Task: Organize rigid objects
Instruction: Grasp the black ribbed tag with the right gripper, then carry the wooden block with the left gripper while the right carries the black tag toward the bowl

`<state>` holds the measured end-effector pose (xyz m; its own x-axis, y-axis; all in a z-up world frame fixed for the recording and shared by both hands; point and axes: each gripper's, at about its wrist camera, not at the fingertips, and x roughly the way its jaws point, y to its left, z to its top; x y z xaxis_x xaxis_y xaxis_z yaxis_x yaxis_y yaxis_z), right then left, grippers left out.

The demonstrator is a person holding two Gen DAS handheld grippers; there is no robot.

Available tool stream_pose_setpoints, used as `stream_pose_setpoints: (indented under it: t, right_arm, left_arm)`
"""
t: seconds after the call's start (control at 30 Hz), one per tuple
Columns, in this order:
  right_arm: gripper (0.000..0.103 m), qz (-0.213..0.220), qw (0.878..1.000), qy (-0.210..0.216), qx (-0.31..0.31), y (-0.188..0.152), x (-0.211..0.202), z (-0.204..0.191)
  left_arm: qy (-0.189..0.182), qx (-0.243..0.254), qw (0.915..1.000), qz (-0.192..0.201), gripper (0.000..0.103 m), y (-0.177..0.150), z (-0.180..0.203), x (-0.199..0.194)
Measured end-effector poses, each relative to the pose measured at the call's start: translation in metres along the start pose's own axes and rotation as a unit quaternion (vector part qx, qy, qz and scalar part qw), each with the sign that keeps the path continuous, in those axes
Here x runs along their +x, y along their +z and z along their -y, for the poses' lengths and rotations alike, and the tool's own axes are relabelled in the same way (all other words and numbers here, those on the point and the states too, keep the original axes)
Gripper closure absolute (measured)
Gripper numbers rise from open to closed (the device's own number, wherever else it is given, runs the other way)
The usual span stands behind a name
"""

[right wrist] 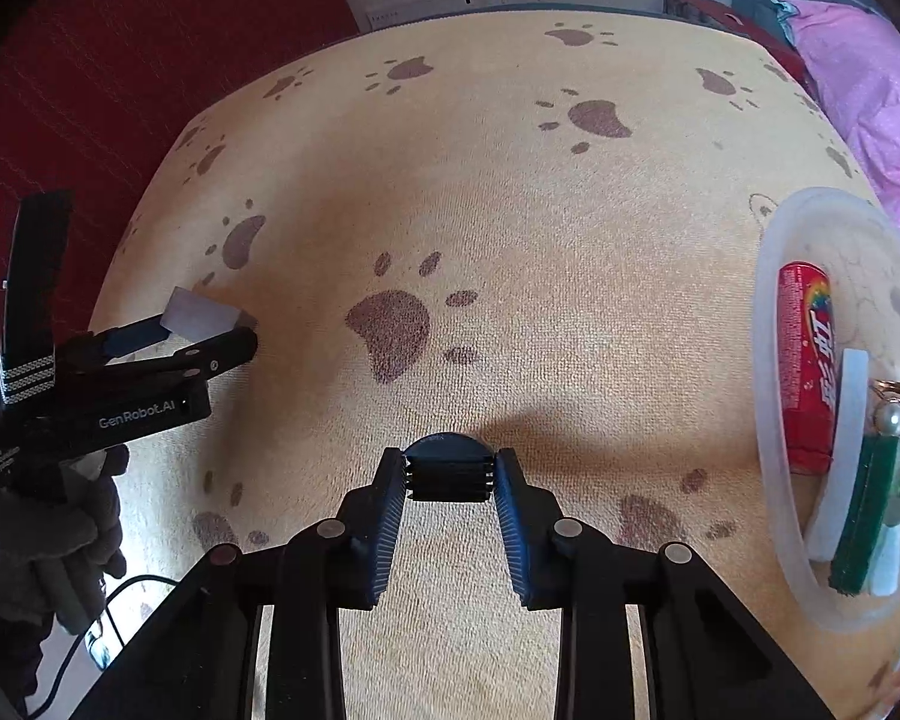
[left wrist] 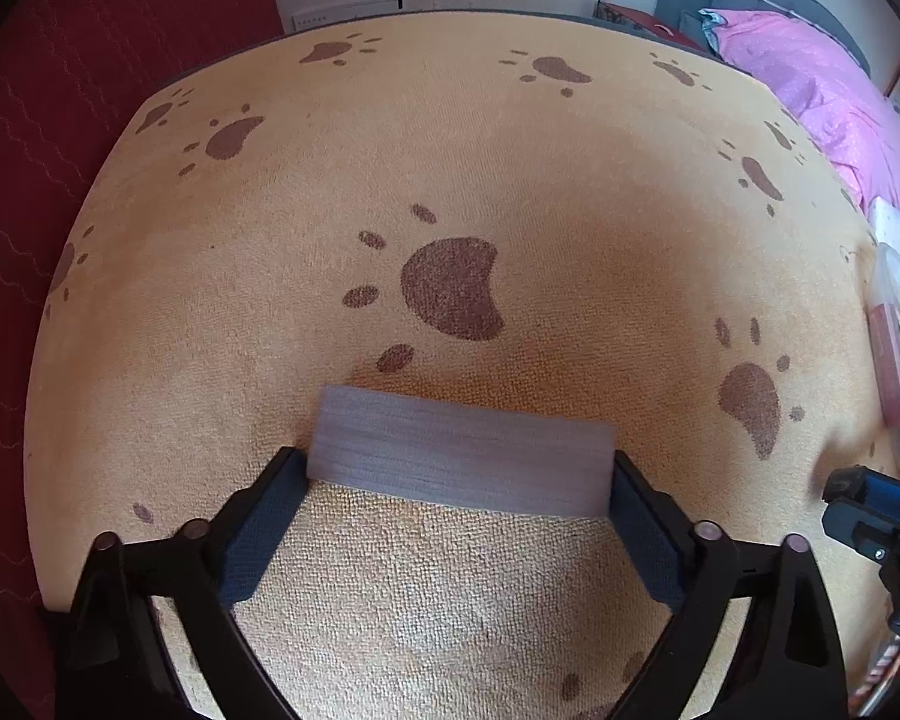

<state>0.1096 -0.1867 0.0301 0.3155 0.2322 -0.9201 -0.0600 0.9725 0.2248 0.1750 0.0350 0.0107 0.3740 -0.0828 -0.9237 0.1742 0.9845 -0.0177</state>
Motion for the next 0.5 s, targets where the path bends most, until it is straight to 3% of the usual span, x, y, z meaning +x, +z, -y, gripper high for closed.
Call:
stream_pose_setpoints:
  t: [0.5]
  right_arm:
    - [0.071,0.015,1.0,0.014,0.004,-0.003,-0.021,0.015]
  left_arm:
    - [0.011,0.016,0.9998,0.0,0.011,-0.005,0.025,-0.015]
